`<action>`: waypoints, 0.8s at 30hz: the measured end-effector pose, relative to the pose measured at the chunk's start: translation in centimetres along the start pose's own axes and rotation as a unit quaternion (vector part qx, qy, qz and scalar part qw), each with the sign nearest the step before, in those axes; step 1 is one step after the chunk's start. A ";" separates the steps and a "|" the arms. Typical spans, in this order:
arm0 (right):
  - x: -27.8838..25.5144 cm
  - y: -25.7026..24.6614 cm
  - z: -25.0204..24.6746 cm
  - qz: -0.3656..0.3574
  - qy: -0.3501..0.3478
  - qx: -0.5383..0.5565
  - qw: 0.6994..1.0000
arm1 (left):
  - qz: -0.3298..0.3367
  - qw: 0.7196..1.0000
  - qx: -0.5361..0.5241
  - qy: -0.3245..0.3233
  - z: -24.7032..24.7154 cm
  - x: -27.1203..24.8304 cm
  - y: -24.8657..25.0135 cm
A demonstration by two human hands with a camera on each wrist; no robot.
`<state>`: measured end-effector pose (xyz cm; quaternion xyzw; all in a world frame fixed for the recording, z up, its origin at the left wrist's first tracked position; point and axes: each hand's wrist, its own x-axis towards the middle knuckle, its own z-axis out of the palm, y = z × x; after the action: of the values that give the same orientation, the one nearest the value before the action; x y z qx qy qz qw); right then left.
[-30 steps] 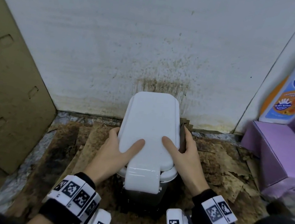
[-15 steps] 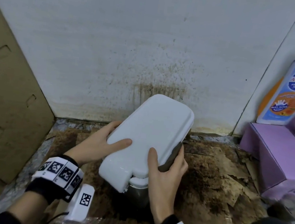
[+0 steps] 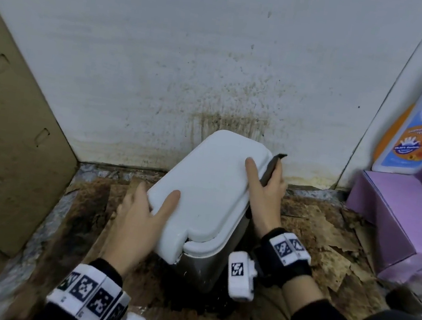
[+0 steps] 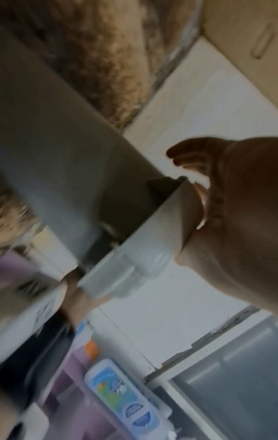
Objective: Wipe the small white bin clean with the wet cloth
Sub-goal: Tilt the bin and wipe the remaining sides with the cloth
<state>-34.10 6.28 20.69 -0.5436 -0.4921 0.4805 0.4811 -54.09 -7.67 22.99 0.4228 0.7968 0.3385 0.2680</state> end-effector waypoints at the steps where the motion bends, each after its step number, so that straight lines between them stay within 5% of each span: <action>1: 1.3 -0.1 -0.3 0.000 -0.006 -0.016 1.000 | -0.021 0.999 -0.013 0.020 0.3 -0.8 0.2; 5: 5.6 -0.7 -1.4 -0.025 -0.054 -0.052 0.997 | -0.071 0.991 -0.111 0.037 1.1 -3.5 1.2; 13: 7.8 -0.8 -2.4 -0.062 -0.077 -0.092 0.991 | 0.005 0.988 -0.152 0.008 0.2 -2.8 1.1; 19: 3.7 -1.0 -3.1 -0.070 0.025 -0.015 0.997 | 0.052 0.996 -0.064 -0.017 -2.2 1.3 -0.2; 24: -2.2 -0.5 -2.0 -0.034 0.185 0.031 0.982 | 0.066 0.995 -0.076 -0.025 -5.0 5.0 1.7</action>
<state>-32.26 4.06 21.47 -0.5911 -0.3978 0.3695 0.5965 -59.27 -4.29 26.75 0.4609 0.7323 0.4043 0.2962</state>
